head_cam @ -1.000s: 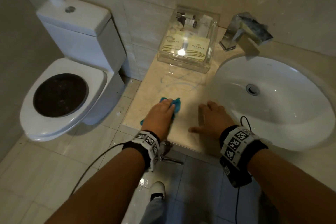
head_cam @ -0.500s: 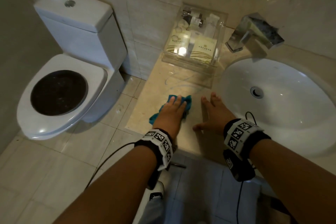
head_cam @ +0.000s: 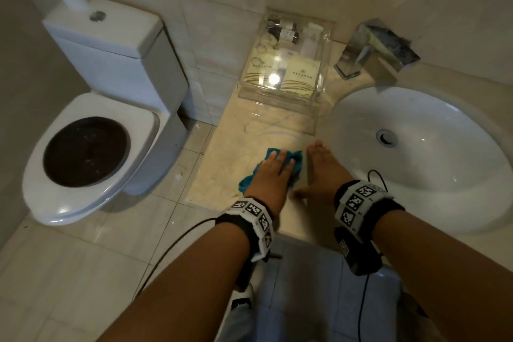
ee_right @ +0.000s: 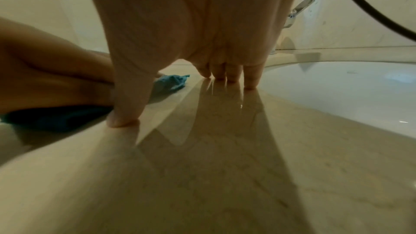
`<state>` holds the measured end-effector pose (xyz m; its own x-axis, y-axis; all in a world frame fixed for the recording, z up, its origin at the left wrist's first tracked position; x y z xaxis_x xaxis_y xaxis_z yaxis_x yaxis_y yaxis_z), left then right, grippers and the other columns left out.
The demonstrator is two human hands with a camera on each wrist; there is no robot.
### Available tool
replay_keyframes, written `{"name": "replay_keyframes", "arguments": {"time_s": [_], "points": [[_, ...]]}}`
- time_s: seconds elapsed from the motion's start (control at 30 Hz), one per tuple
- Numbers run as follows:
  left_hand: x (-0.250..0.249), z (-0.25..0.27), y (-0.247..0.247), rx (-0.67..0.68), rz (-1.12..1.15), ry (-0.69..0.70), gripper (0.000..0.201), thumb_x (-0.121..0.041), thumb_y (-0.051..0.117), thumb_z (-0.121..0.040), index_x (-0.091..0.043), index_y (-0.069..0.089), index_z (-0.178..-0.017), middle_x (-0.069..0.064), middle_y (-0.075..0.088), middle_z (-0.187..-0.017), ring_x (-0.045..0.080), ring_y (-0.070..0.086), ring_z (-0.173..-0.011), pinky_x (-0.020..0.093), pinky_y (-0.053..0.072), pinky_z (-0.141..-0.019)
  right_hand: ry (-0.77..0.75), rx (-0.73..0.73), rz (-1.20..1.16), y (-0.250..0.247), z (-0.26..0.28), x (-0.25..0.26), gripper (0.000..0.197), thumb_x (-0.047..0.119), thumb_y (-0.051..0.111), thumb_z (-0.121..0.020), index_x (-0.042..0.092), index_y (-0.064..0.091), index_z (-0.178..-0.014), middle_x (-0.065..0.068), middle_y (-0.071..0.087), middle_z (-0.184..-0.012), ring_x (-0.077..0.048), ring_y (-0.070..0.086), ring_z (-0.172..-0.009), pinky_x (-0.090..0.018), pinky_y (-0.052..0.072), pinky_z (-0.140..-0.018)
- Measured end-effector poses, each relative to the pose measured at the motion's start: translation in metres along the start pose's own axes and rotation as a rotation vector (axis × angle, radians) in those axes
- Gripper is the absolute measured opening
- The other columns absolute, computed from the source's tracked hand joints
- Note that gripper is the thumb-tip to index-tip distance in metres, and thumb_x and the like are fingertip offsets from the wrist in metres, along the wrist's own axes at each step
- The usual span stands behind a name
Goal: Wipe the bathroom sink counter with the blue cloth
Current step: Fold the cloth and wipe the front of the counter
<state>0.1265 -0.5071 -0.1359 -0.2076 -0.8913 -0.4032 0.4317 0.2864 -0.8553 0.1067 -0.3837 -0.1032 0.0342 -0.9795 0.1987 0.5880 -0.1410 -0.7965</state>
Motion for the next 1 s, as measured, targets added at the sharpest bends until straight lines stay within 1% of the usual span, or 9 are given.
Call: {"name": "replay_keyframes", "arguments": {"time_s": [0.1,0.13,0.23,0.37,0.43,0.6,0.7,0.9,1.0], "points": [[0.020,0.020,-0.005,-0.081,0.109,0.013,0.047,-0.027,0.039,-0.102,-0.014,0.030,-0.146,0.008,0.029,-0.151,0.023,0.024,-0.141,0.024,0.017,-0.113,0.004,0.014,-0.019,0.000,0.001,-0.002,0.123,0.060,0.069,-0.068,0.007,-0.010,-0.146,-0.012,-0.017,-0.155,-0.024,-0.010,-0.145,-0.030,-0.002,-0.117],[0.027,0.026,-0.005,-0.086,0.057,0.036,0.046,-0.026,0.037,-0.102,-0.014,0.031,-0.145,0.008,0.030,-0.150,0.024,0.025,-0.141,0.024,0.018,-0.113,0.007,0.017,-0.025,0.000,0.002,-0.003,0.124,0.060,0.069,-0.067,0.007,-0.010,-0.146,-0.011,-0.017,-0.155,-0.024,-0.010,-0.145,-0.030,-0.002,-0.117],[0.050,0.035,-0.013,-0.048,-0.044,0.042,0.056,-0.010,0.038,-0.099,-0.015,0.017,-0.150,0.009,0.009,-0.158,0.024,0.009,-0.147,0.027,0.006,-0.117,-0.002,0.036,-0.043,0.000,0.005,-0.006,0.124,0.059,0.071,-0.067,0.007,-0.010,-0.146,-0.010,-0.017,-0.155,-0.023,-0.010,-0.145,-0.030,-0.001,-0.117],[0.068,0.005,-0.039,-0.142,0.037,-0.199,0.058,-0.003,0.036,-0.098,-0.013,0.014,-0.151,0.010,0.005,-0.159,0.023,0.006,-0.147,0.027,0.005,-0.116,-0.005,0.014,-0.087,0.002,0.004,-0.009,0.124,0.055,0.074,-0.066,0.009,-0.008,-0.147,-0.007,-0.015,-0.156,-0.020,-0.008,-0.145,-0.027,-0.001,-0.116],[0.055,-0.012,-0.042,-0.128,0.031,-0.237,0.056,-0.002,0.033,-0.098,-0.012,0.014,-0.151,0.011,0.004,-0.159,0.025,0.006,-0.147,0.032,0.009,-0.117,-0.003,0.002,-0.095,0.003,0.001,-0.011,0.125,0.055,0.075,-0.065,0.010,-0.007,-0.147,-0.007,-0.015,-0.156,-0.019,-0.008,-0.145,-0.028,-0.001,-0.116],[0.003,-0.027,-0.013,-0.025,-0.058,-0.026,0.052,-0.015,0.038,-0.099,-0.016,0.023,-0.149,0.008,0.006,-0.159,0.025,0.007,-0.147,0.033,0.009,-0.117,-0.005,-0.016,-0.071,0.004,-0.002,-0.010,0.126,0.058,0.074,-0.062,0.009,-0.005,-0.147,-0.009,-0.013,-0.156,-0.021,-0.007,-0.145,-0.031,0.001,-0.118],[0.010,-0.025,-0.009,0.053,-0.013,0.019,0.057,-0.010,0.041,-0.098,-0.018,0.019,-0.150,0.006,0.000,-0.159,0.024,0.002,-0.147,0.029,0.003,-0.117,0.001,-0.012,-0.080,0.004,-0.003,-0.010,0.126,0.056,0.076,-0.062,0.009,-0.004,-0.148,-0.008,-0.013,-0.156,-0.020,-0.007,-0.145,-0.032,0.002,-0.119],[0.062,-0.043,-0.054,-0.022,-0.019,-0.278,0.065,-0.004,0.045,-0.095,-0.013,0.013,-0.151,0.013,-0.003,-0.159,0.032,0.000,-0.146,0.038,0.010,-0.117,-0.017,0.007,-0.082,0.006,-0.005,-0.014,0.126,0.056,0.075,-0.063,0.012,-0.007,-0.148,-0.005,-0.017,-0.156,-0.019,-0.011,-0.145,-0.030,-0.001,-0.118],[0.041,-0.054,-0.053,-0.011,-0.078,-0.265,0.065,-0.010,0.044,-0.097,-0.013,0.008,-0.151,0.014,-0.004,-0.159,0.033,0.000,-0.146,0.038,0.010,-0.118,-0.017,0.001,-0.059,0.004,-0.005,-0.013,0.127,0.058,0.074,-0.062,0.012,-0.008,-0.148,-0.005,-0.017,-0.156,-0.020,-0.011,-0.145,-0.030,-0.002,-0.116]]}}
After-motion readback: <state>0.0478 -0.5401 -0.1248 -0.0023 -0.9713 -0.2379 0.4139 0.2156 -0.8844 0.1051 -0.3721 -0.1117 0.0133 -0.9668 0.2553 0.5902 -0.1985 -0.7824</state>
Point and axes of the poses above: each hand's wrist, its own z-axis away from the middle knuckle, its own y-axis out of the palm, x = y × z, the point moved 3 cm from there along -z, towards the middle knuckle
